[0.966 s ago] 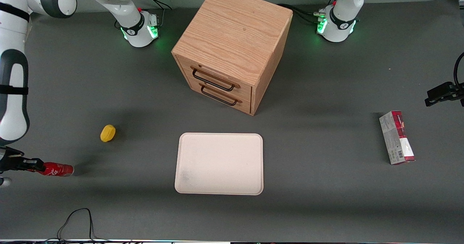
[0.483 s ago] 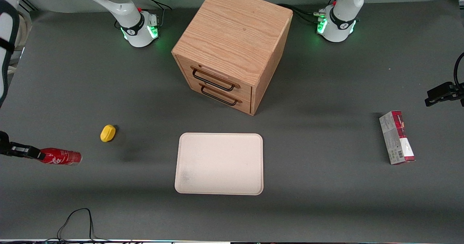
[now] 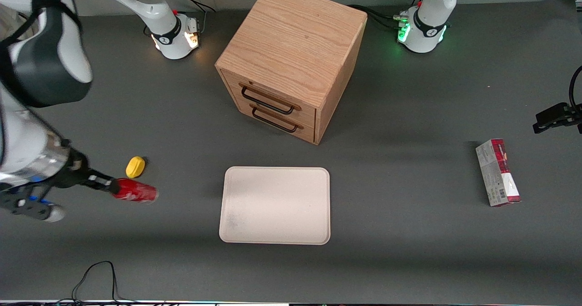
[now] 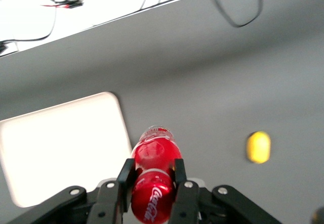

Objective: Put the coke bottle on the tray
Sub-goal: 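Lift the bottle and carry it with the right gripper to the cream tray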

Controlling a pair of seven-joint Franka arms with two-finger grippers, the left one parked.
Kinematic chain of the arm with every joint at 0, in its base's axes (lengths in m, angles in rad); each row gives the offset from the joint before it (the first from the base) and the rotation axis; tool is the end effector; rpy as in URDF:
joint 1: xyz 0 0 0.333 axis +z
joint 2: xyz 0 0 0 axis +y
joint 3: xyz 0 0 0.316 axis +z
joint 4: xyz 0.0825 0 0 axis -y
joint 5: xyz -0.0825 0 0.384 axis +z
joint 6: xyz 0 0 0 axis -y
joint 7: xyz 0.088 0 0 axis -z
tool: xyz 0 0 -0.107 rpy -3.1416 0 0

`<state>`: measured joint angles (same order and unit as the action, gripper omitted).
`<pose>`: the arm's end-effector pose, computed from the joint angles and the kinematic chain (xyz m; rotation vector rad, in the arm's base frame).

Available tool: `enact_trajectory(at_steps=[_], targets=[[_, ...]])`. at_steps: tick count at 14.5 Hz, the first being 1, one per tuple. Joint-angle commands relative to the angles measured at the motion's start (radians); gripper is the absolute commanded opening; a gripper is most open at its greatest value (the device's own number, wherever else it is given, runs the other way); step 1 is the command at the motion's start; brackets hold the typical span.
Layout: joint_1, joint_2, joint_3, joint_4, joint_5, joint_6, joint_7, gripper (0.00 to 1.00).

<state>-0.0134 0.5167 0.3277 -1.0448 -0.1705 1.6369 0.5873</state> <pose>0.6902 0.1371 0.5650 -3.0680 0.4924 -0.1458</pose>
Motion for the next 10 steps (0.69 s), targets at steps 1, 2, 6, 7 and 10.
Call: enact_trajectory(at_steps=[1,2,6,7,10], targets=[[0.050,0.054,0.037,0.045,-0.055,0.050,0.106,0.00],[0.071,0.074,0.059,0.039,-0.079,0.076,0.138,0.00],[0.128,0.192,0.126,0.002,-0.240,0.229,0.261,0.00],[0.130,0.206,0.126,-0.027,-0.244,0.291,0.266,0.00],[0.135,0.270,0.126,-0.067,-0.309,0.385,0.266,0.00]])
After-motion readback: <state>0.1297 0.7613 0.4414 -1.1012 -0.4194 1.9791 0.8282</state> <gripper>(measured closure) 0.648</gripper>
